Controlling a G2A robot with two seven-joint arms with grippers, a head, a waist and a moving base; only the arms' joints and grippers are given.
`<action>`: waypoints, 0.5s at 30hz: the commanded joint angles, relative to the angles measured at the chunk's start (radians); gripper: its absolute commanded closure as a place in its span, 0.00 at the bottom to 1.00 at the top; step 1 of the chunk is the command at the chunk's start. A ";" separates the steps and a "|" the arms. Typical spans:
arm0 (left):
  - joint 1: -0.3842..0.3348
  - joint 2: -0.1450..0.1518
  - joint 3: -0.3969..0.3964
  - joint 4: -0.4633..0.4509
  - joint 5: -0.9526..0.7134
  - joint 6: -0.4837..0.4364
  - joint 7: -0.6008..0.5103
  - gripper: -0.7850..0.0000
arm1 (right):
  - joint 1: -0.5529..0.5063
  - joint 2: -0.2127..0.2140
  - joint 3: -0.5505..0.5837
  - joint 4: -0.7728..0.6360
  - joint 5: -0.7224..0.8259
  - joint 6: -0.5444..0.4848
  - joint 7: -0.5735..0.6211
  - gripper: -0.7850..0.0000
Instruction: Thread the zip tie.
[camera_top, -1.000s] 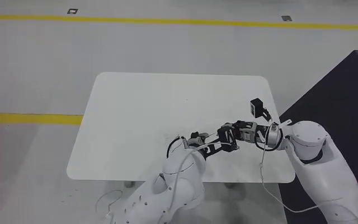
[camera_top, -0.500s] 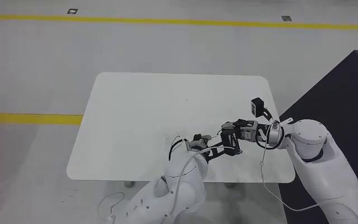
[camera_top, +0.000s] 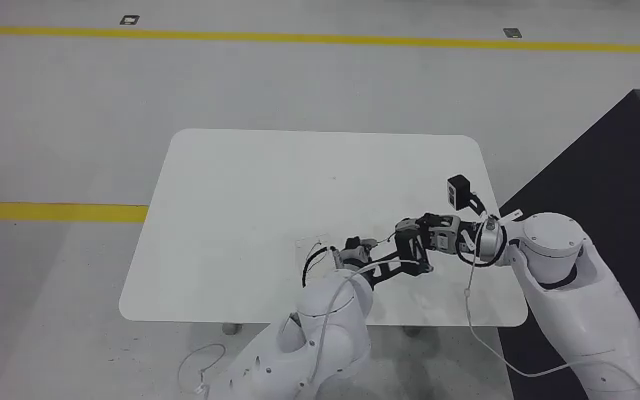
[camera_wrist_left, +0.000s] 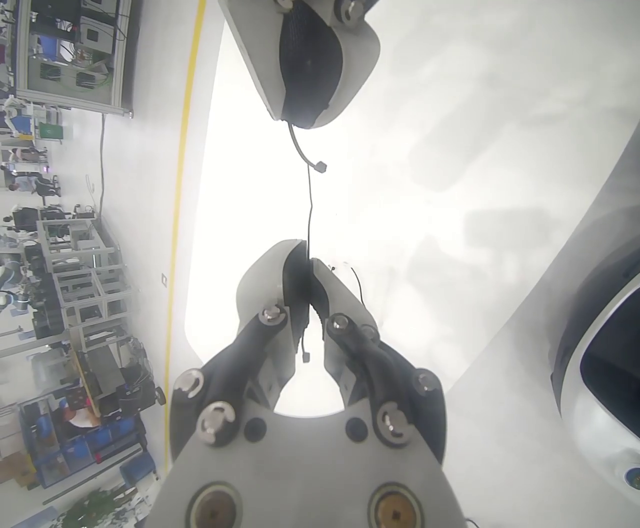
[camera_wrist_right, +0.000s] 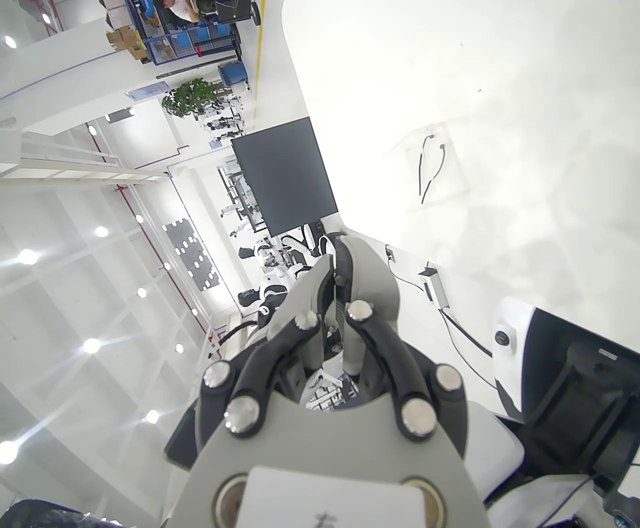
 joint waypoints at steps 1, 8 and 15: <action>0.002 -0.001 -0.009 -0.006 -0.001 -0.001 -0.004 1.00 | 0.000 0.000 0.000 0.000 0.000 0.000 0.000 1.00; 0.022 -0.005 -0.013 -0.012 0.009 -0.016 -0.004 1.00 | 0.000 0.000 0.000 0.000 0.000 0.000 0.000 1.00; 0.040 -0.006 -0.029 -0.013 0.007 -0.026 0.010 1.00 | 0.000 0.000 0.000 0.000 0.000 0.000 0.000 1.00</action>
